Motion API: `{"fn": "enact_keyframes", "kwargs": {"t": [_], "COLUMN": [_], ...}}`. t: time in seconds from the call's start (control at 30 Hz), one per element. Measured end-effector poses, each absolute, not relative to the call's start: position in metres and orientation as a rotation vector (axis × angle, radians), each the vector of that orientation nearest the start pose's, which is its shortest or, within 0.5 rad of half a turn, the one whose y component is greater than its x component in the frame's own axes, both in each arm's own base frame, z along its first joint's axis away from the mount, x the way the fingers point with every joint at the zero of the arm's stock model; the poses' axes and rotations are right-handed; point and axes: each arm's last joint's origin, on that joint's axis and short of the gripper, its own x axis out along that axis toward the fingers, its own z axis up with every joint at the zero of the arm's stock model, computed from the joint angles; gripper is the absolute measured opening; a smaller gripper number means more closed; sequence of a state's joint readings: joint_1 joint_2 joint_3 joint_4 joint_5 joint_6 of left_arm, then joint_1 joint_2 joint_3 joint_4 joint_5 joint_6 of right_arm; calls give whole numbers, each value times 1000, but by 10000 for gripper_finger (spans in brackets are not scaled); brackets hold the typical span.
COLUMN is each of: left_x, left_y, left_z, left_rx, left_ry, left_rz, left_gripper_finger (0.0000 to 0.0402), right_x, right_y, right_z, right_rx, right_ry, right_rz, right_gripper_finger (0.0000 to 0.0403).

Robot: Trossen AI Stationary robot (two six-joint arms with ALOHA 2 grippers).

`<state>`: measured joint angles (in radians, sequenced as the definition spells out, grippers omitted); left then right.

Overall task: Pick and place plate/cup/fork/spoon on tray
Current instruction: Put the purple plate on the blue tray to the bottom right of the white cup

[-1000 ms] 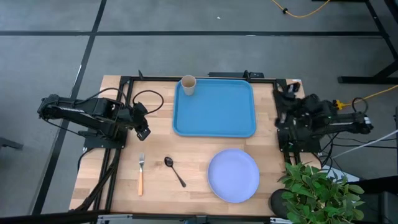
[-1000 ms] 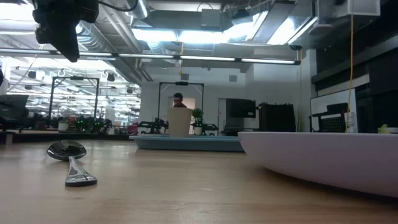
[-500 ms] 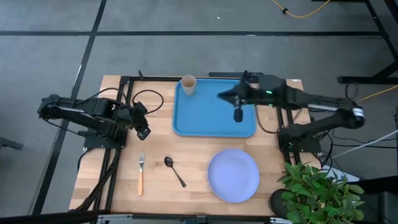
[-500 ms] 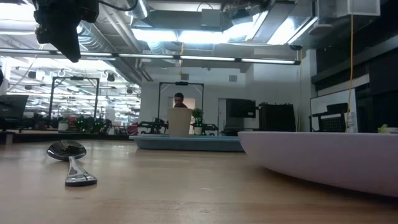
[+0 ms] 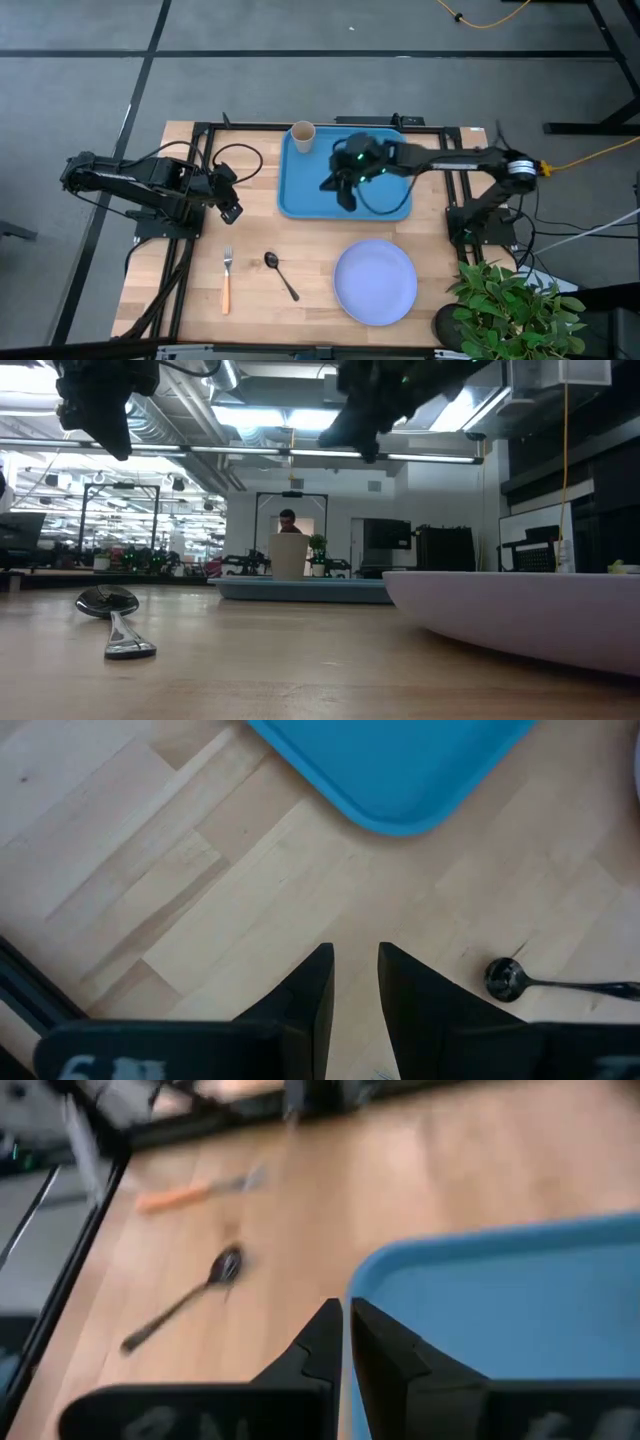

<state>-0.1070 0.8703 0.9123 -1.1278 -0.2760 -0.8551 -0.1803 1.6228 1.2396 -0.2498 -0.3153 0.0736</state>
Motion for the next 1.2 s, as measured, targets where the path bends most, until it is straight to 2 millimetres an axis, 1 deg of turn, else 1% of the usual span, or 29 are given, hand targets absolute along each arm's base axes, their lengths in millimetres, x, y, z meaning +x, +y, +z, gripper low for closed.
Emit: {"fn": "enact_keyframes", "kwargs": {"t": [0.1, 0.2, 0.3, 0.37, 0.5, 0.57, 0.73, 0.8, 0.93, 1.07, 1.2], "left_x": [137, 137, 137, 137, 137, 137, 137, 137, 137, 137, 137], "left_y": [-7, -7, -7, -7, -6, -5, -4, -4, -4, -4, -5], "left_z": [291, 291, 291, 291, 291, 291, 292, 292, 292, 292, 292], "left_rx": [-563, -563, -563, -562, -551, -536, -514, -515, -515, -519, -528], "left_ry": [920, 920, 920, 920, 910, 896, 875, 875, 875, 875, 882], "left_rz": [588, 589, 589, 589, 604, 626, 656, 657, 657, 657, 647], "left_gripper_finger": [75, 75, 75, 75, 75, 75, 75, 75, 75, 75, 75], "right_x": [368, 368, 357, 345, 320, 313, 310, 310, 316, 323, 326], "right_y": [-41, -26, -9, 2, 21, 28, 38, 40, 42, 43, 43], "right_z": [252, 235, 227, 224, 225, 224, 222, 220, 221, 222, 223], "right_rx": [229, 216, 208, 212, 165, 134, 49, -3, -98, -136, -115], "right_ry": [698, 806, 952, 1071, 1271, 1332, 1362, 1371, 1315, 1246, 1221], "right_rz": [152, 202, 292, 335, 411, 444, 479, 439, 374, 357, 331], "right_gripper_finger": [31, 31, 31, 31, 31, 31, 31, 31, 31, 31, 31]}}
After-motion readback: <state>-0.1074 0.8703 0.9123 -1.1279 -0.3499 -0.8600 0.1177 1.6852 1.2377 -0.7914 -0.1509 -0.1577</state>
